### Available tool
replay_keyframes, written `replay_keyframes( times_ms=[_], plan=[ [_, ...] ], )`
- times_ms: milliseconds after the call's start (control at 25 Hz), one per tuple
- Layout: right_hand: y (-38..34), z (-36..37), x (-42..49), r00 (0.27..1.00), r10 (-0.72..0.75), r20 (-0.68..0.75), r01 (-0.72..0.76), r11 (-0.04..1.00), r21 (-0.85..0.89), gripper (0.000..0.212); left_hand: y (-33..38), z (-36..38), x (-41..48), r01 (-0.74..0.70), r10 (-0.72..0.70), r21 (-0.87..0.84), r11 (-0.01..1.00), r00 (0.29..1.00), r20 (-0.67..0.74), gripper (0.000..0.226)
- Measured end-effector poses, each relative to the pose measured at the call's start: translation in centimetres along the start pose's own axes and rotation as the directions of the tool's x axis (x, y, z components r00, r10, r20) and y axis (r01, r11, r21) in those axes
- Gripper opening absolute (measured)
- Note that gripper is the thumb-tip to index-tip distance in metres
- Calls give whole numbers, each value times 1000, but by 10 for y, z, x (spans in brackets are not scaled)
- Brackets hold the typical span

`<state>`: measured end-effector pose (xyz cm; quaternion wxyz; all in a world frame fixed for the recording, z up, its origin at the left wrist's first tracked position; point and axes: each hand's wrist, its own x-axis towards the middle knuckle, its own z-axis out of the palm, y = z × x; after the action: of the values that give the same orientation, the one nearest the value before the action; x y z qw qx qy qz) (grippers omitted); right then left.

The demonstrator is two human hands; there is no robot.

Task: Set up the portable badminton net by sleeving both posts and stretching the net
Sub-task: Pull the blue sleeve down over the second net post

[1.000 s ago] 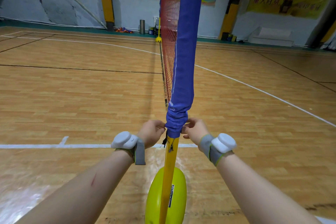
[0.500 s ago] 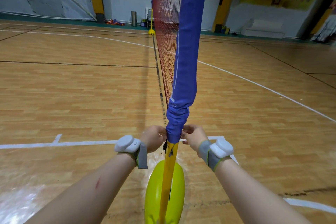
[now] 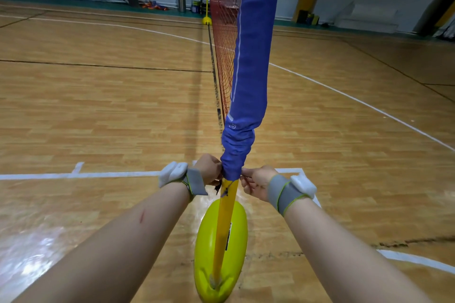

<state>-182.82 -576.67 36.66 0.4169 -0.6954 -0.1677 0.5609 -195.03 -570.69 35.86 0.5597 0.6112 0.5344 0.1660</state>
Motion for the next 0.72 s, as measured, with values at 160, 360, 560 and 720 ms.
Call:
replay_keyframes(
  times_ms=[160,360,560,720],
  plan=[
    [0,-6,2,999,13,40,-15,999,30,28,1,-1,4,76,-77,-49,996,997,-19,37],
    [1,-6,8,989,-149,-4,145,963,-227,21,-5,3,12,63,-62,53,997,998,-19,31],
    [7,-9,18,973,-232,-6,204,869,-450,25,-15,8,22,56,-46,157,986,997,-64,35],
    [20,-9,34,975,-224,-19,174,808,-563,34,-24,15,28,75,-61,246,966,996,-65,27]
  ],
)
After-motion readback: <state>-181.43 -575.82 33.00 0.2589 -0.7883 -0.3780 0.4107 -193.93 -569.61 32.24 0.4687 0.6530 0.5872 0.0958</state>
